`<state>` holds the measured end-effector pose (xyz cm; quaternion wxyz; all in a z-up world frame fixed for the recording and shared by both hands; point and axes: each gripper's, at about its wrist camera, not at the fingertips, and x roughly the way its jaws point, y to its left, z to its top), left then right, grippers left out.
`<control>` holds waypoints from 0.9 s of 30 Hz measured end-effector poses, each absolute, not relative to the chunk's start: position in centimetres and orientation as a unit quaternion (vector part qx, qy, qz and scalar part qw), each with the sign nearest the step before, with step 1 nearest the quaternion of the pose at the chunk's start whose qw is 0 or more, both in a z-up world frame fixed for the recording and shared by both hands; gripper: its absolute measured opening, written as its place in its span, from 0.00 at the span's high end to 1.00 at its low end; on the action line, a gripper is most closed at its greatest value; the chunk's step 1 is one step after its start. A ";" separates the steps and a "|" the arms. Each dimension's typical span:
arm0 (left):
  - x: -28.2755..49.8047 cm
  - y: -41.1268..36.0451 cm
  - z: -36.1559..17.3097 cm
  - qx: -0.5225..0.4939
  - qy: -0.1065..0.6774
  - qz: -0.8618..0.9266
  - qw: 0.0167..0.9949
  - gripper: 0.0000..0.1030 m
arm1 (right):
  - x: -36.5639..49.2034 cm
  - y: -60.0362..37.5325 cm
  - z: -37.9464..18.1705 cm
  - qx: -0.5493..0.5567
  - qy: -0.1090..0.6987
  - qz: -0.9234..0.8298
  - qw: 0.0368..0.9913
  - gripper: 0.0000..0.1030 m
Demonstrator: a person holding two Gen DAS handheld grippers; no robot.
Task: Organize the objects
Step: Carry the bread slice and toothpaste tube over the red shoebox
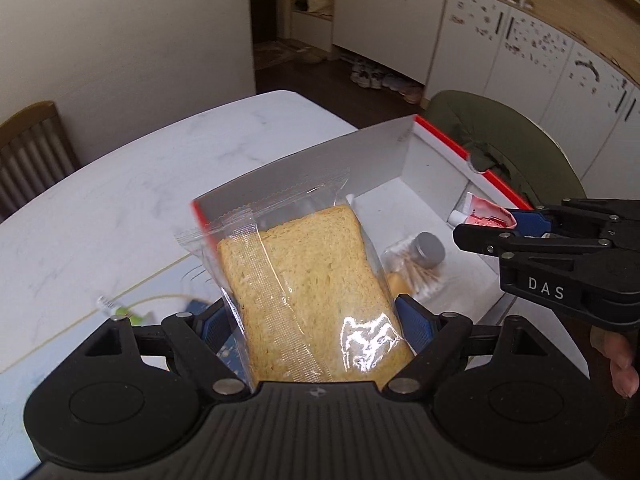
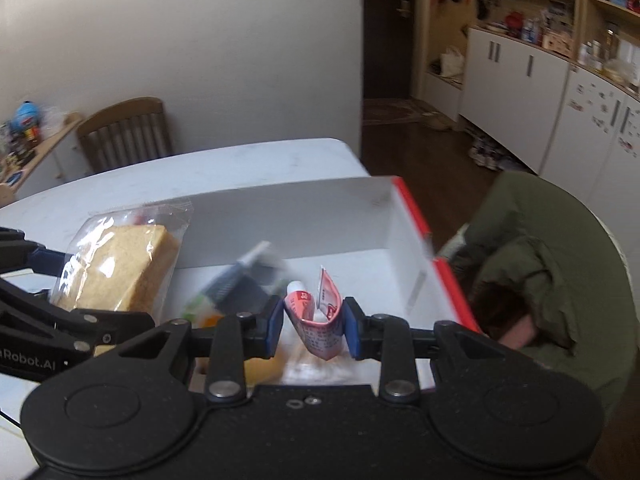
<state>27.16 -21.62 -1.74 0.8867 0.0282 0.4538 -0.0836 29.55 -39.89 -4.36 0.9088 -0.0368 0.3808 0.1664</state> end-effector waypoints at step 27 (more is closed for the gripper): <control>39.6 -30.1 -7.0 0.097 0.496 -0.160 0.848 0.18 | 33.6 -41.0 -9.6 -0.100 0.442 0.174 0.874 0.70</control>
